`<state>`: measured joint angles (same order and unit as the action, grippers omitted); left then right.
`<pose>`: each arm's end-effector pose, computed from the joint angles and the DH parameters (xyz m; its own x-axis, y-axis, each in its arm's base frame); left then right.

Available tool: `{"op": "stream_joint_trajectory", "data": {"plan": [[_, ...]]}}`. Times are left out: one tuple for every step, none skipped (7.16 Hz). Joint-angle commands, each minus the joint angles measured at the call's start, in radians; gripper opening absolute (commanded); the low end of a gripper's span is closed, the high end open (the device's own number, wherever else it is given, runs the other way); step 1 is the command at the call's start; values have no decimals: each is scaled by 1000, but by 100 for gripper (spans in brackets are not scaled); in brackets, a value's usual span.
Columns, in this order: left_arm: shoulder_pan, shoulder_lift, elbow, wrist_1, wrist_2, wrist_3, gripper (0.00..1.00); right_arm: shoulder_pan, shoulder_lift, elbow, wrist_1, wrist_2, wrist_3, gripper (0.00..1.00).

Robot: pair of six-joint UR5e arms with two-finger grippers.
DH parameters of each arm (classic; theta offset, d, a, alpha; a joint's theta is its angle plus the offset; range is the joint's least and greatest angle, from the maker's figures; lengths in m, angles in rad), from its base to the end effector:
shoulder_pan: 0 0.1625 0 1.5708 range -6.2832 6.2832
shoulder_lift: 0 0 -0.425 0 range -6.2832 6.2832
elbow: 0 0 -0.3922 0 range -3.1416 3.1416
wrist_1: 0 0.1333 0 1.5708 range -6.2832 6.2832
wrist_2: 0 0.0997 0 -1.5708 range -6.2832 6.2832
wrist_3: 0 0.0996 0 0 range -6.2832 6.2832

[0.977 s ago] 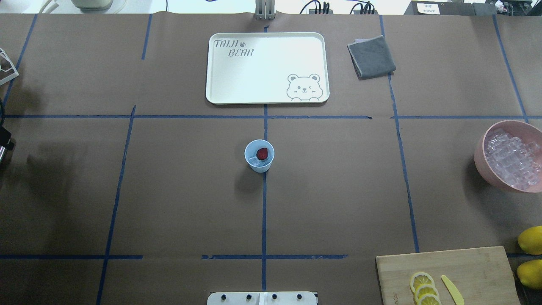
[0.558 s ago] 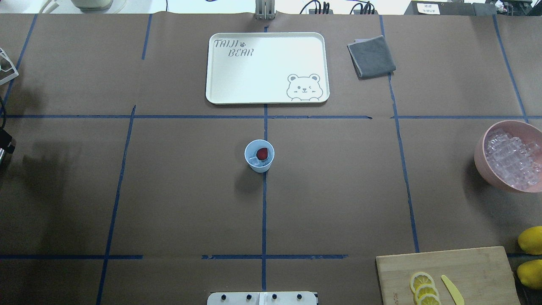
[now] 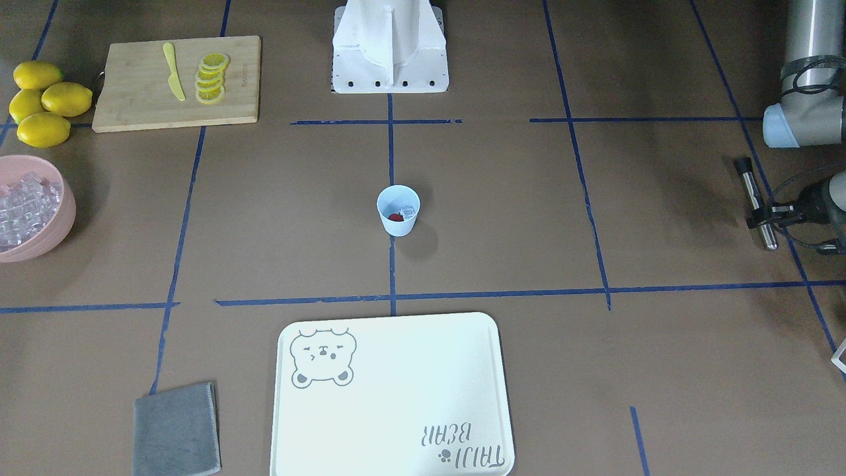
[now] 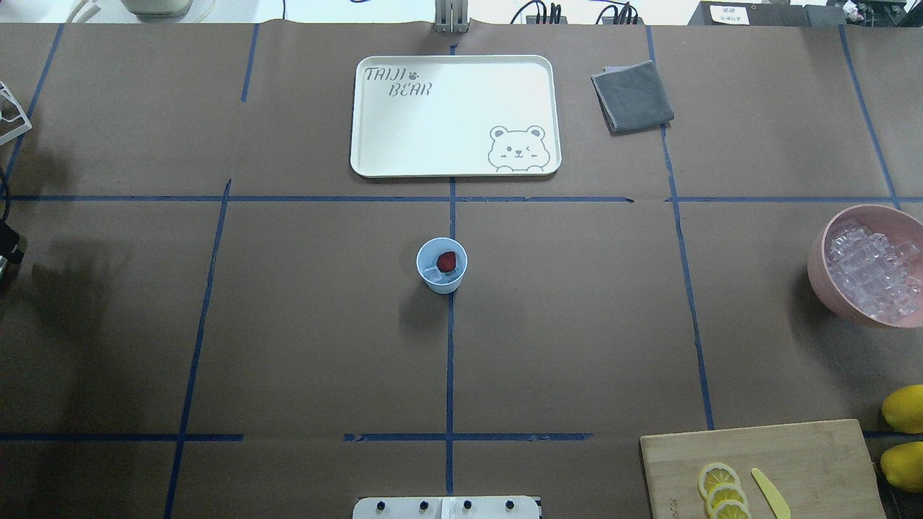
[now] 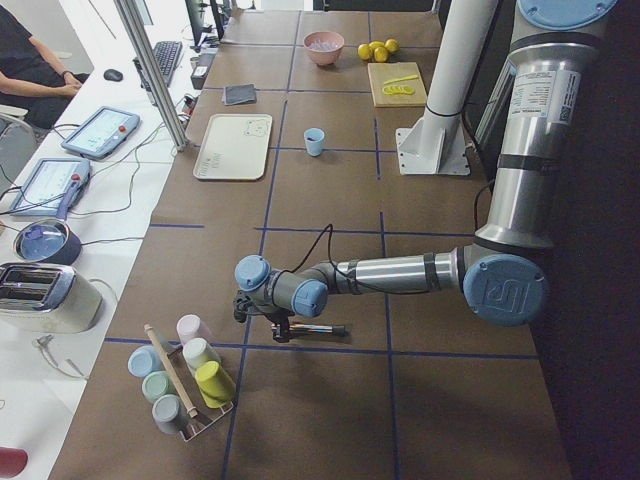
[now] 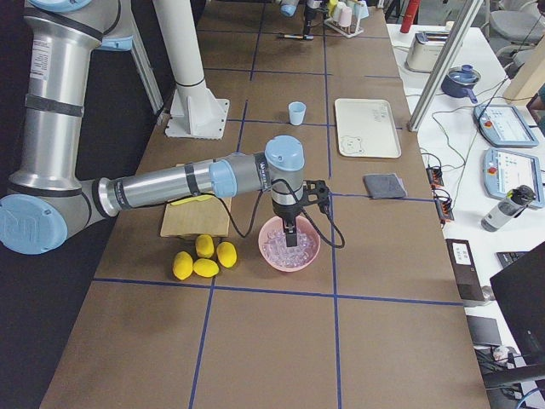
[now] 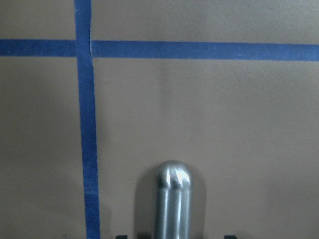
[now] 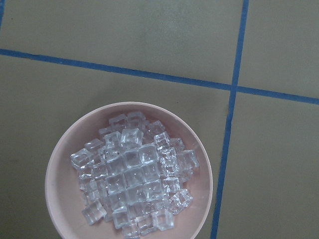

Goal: Mash ice and strawberries in cup
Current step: 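Lift the metal muddler upright with the left gripper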

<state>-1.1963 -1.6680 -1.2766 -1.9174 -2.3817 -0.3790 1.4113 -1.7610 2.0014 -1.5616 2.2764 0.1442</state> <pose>0.1387 -0.5200 0.7152 0.6927 -0.0130 -0.7211 -0.1135 0.9854 -0.1267 0.0018 -0.4215 0.5353 0.7407 -0.1387 0.6574 0.0480 0.9869 0.1541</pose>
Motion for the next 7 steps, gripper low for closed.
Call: {"op": "stream_joint_trajectory", "data": {"plan": [[1, 1, 2, 0, 4, 0, 70, 0, 0, 0, 0, 0, 0, 99], [1, 1, 2, -2, 2, 0, 69, 2, 0, 2, 0, 0, 0, 99], [3, 1, 3, -3, 4, 0, 68, 2, -2, 2, 0, 0, 0, 99], [3, 1, 6, -5, 4, 0, 67, 2, -2, 2, 0, 0, 0, 99], [3, 1, 6, -5, 4, 0, 67, 3, -2, 0, -2, 2, 0, 99], [3, 2, 6, -5, 4, 0, 67, 3, -2, 0, -2, 2, 0, 99], [3, 2, 6, -8, 4, 0, 65, 3, -2, 2, -2, 2, 0, 99]]}}
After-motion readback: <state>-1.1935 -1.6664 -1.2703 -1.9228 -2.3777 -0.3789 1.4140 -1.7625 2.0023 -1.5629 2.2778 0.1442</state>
